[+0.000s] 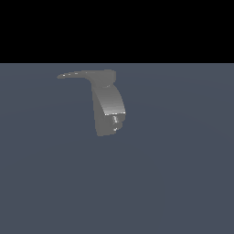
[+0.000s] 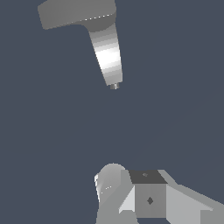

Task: Turn on the faucet by rotating a designated handle.

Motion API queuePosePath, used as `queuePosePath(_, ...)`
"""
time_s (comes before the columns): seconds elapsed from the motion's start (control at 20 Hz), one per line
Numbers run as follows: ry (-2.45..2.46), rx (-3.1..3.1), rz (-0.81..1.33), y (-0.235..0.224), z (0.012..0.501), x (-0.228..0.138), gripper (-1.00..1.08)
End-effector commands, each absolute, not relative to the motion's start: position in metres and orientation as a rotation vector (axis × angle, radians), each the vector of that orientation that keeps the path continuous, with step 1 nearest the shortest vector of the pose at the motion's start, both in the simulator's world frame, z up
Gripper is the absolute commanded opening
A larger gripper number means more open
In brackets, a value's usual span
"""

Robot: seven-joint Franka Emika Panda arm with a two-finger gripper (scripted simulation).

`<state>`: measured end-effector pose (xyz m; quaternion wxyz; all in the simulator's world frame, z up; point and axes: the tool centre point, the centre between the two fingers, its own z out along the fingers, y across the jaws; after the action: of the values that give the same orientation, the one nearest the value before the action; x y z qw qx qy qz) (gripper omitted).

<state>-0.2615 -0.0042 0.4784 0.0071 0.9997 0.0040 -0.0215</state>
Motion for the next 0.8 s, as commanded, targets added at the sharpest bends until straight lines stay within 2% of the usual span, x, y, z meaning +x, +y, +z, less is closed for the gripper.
queuePosePath(0.0,0.012,3.127,-0.067,-0.004,0.478,-0.261,-1.00)
queuePosePath(0.75,-0.154,3.124,-0.064,0.025,0.461,-0.251,-1.00)
